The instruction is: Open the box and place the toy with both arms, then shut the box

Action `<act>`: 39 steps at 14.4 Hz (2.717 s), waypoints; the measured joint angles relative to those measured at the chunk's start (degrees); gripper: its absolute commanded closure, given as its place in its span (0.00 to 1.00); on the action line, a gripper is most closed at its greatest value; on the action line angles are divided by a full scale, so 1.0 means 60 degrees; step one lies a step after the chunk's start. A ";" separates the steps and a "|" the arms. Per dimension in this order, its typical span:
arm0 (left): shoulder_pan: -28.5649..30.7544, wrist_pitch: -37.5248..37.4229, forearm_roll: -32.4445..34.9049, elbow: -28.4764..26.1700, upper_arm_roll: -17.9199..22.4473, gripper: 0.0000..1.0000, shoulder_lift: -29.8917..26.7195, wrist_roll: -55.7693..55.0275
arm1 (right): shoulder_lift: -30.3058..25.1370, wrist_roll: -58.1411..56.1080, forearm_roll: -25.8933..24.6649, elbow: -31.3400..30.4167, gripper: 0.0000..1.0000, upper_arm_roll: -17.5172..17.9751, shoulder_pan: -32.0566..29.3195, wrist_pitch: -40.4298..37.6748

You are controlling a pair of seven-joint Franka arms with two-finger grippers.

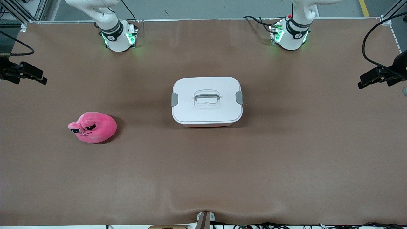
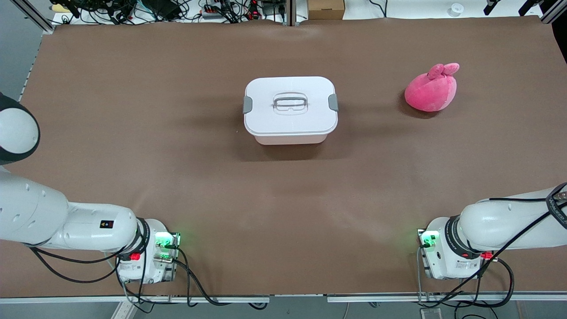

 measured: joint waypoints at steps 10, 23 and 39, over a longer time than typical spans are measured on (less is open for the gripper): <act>-0.0224 0.0213 -0.0001 0.0396 -0.0132 0.00 0.0784 -0.1721 | 0.0039 0.0005 0.0000 0.0000 0.00 -0.0002 -0.0007 -0.0111; -0.1749 0.0573 -0.0565 0.0514 -0.0217 0.00 0.1157 -0.5851 | 0.0776 0.0008 0.0000 0.0002 0.00 0.0011 -0.0044 -0.0111; -0.3520 0.1002 -0.0615 0.0528 -0.0283 0.00 0.1598 -1.0034 | 0.2145 -0.1002 0.0004 0.0081 0.00 0.0086 0.0037 0.0813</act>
